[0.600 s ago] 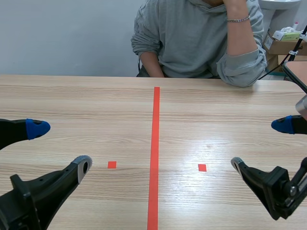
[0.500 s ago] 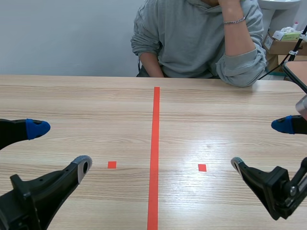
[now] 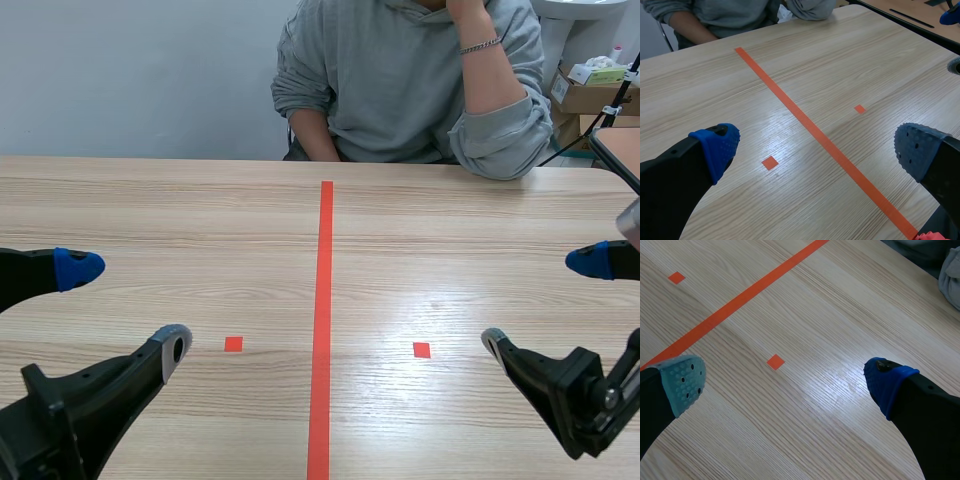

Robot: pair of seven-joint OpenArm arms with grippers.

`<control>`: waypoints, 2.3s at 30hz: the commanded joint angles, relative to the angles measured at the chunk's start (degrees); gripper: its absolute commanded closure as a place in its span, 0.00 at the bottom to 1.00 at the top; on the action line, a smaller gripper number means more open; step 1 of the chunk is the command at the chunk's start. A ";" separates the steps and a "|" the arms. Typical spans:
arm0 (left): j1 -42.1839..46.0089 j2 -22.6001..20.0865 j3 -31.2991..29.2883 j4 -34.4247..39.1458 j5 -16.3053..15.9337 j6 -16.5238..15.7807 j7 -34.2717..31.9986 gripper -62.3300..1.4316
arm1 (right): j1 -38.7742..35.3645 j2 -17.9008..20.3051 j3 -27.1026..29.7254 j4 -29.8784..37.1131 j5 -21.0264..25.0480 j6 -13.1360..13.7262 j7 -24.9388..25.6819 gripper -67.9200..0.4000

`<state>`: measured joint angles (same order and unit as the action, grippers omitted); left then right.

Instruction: Do the leaf sorting experiment

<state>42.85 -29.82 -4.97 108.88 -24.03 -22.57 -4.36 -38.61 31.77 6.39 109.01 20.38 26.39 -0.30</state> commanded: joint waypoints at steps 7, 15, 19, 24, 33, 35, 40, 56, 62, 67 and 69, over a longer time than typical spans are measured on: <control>-0.20 0.09 -0.07 0.55 -0.52 -0.09 -0.55 0.00 | 0.37 -0.04 0.55 0.15 0.66 0.02 0.66 0.00; -0.20 0.09 -0.07 0.55 -0.52 -0.09 -0.55 0.00 | 0.39 -0.04 0.55 0.15 0.66 0.02 0.66 0.00; -0.20 0.09 -0.07 0.55 -0.52 -0.09 -0.57 0.00 | 0.39 -0.04 0.55 0.15 0.66 0.02 0.68 0.00; -0.52 0.11 -0.07 0.55 -0.52 -0.09 -0.55 0.00 | 0.70 -0.04 0.55 0.15 0.66 0.00 0.68 0.00; -1.33 0.24 -0.07 0.55 -0.52 -0.09 -0.59 0.00 | 0.70 -0.04 0.55 0.15 0.66 0.00 0.68 0.00; -1.31 0.24 -0.07 0.55 -0.52 -0.09 -0.59 0.00 | 0.70 -0.04 0.55 0.15 0.66 0.00 0.70 0.00; -1.31 0.24 -0.07 0.55 -0.52 -0.09 -0.59 0.00 | 0.70 -0.04 0.55 0.15 0.66 0.00 0.70 0.00; -1.31 0.24 -0.07 0.55 -0.52 -0.11 -0.59 0.00 | 0.68 -0.04 0.55 0.15 0.68 0.02 0.87 0.00; -1.29 0.24 -0.07 0.55 -0.52 -0.11 -0.57 0.00 | 0.68 -0.04 0.55 0.15 0.83 0.02 0.90 0.00; -1.31 0.24 -0.07 0.55 -0.52 -0.11 -0.59 0.00 | 0.70 -0.04 0.55 0.15 0.83 0.02 0.87 0.00; -1.31 0.24 -0.07 0.55 -0.52 -0.11 -0.59 0.00 | 0.68 -0.04 0.55 0.15 0.83 0.02 0.87 0.00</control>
<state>41.71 -29.82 -4.97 108.88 -24.05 -22.57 -4.36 -38.59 31.75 6.39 109.01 20.38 26.39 -0.25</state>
